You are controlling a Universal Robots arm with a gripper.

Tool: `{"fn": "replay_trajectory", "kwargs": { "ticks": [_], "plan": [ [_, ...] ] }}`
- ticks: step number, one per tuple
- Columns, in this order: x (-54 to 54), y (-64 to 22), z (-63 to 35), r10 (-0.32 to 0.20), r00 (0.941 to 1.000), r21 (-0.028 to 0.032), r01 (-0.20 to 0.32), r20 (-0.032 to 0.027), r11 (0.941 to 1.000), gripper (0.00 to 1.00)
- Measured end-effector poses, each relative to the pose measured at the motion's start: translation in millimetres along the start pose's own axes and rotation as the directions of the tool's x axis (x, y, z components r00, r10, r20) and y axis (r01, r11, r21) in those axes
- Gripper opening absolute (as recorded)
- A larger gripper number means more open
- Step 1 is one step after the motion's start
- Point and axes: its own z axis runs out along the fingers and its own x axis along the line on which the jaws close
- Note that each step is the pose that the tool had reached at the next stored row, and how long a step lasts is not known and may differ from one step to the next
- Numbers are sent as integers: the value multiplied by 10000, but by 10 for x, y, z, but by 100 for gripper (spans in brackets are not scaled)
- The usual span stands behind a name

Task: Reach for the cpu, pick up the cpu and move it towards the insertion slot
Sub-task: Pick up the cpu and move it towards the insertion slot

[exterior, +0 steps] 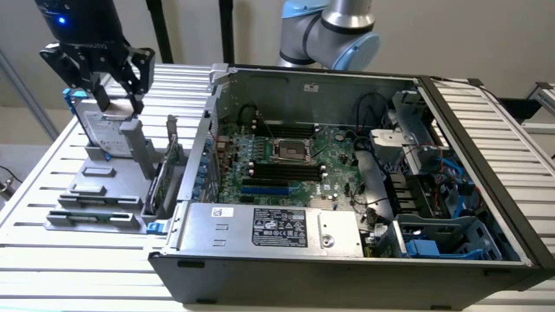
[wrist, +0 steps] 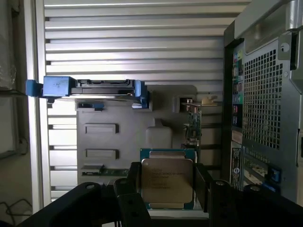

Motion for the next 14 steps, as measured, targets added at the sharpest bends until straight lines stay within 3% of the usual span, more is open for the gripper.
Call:
{"fn": "replay_trajectory", "kwargs": {
  "ticks": [14],
  "plan": [
    [-637,19,-146,-1,10000,-4,1,-18,10000,55]
  ]
}}
